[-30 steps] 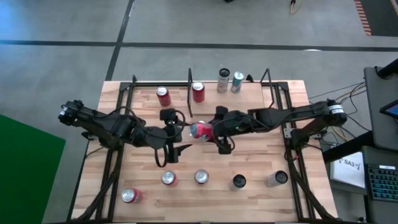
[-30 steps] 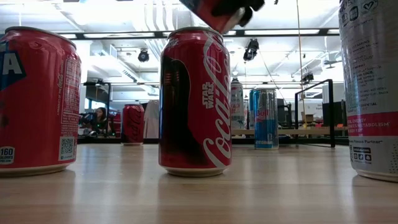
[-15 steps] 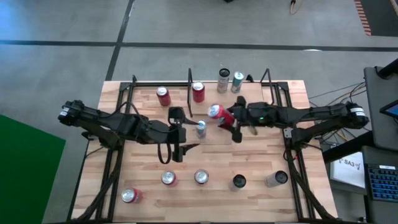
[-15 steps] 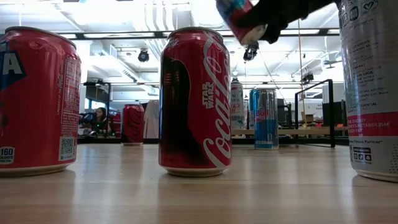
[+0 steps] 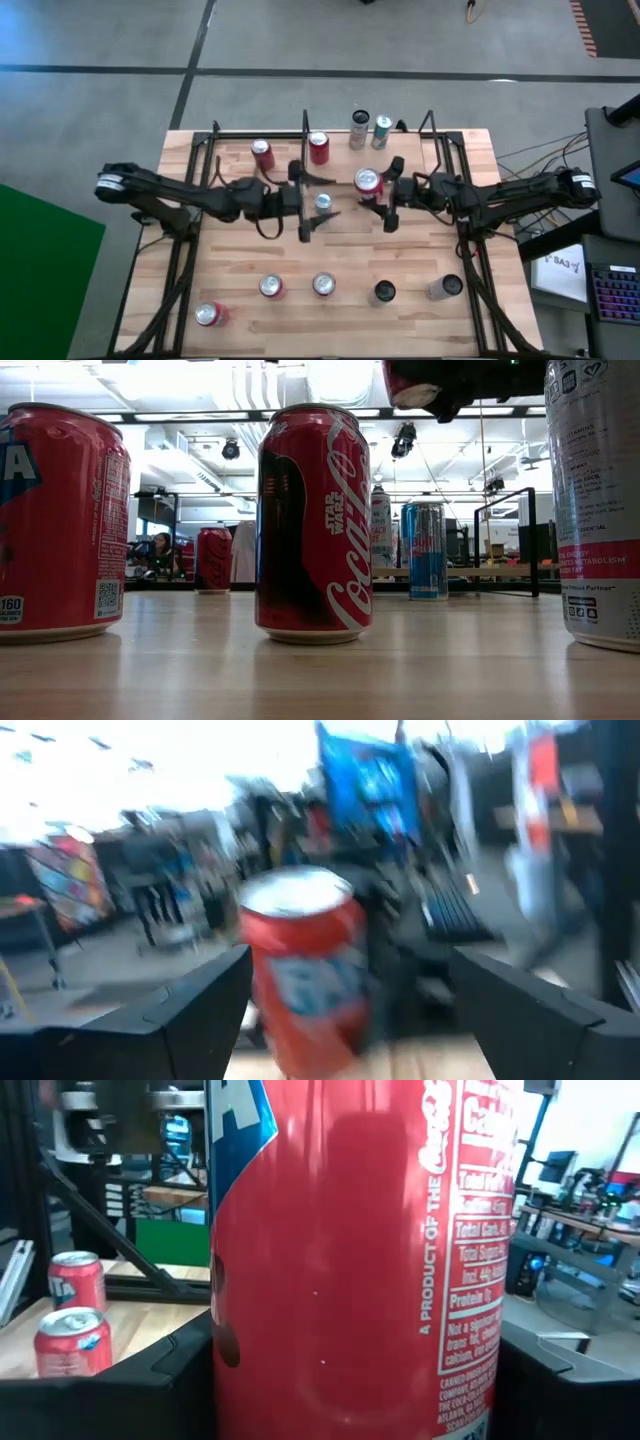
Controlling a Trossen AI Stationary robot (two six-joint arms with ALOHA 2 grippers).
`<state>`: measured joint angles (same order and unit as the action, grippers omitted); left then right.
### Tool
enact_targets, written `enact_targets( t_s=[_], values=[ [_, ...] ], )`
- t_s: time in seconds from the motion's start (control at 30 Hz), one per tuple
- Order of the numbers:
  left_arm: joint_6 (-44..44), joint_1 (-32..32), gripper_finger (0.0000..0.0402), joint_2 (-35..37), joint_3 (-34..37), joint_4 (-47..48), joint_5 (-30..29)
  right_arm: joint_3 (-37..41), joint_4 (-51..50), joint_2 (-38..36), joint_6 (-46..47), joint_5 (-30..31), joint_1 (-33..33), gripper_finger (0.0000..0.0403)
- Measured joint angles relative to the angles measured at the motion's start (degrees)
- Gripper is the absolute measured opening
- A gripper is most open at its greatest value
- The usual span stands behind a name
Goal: Place canned beverage on shelf
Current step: Put the red soda can on the shelf
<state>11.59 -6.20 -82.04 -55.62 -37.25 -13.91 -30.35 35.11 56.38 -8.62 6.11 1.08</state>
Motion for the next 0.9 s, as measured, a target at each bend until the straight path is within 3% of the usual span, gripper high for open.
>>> enact_targets(
  t_s=[0.13,0.43,0.63,0.8,0.9],
  values=[
    [-2.3,2.5,0.0323,-2.9,2.6,-10.4,3.6,-0.2,0.4,0.2,0.0,-0.1,0.0,0.0285],
    [-4.3,4.8,0.0323,-9.5,0.2,-14.3,5.9,-0.3,0.6,0.2,-1.5,0.6,0.1,0.0285],
    [-4.4,4.8,0.0323,-11.3,-1.6,-14.2,5.9,3.1,9.2,-0.1,-2.7,14.1,2.2,0.0285],
    [-4.4,4.8,0.0323,-10.7,-1.5,-14.1,5.9,5.8,10.6,-0.1,0.2,32.8,2.8,0.0285],
    [-4.4,4.8,0.0323,-10.4,-1.5,-14.2,5.9,6.6,10.6,-0.1,3.9,39.7,2.9,0.0285]
  ],
)
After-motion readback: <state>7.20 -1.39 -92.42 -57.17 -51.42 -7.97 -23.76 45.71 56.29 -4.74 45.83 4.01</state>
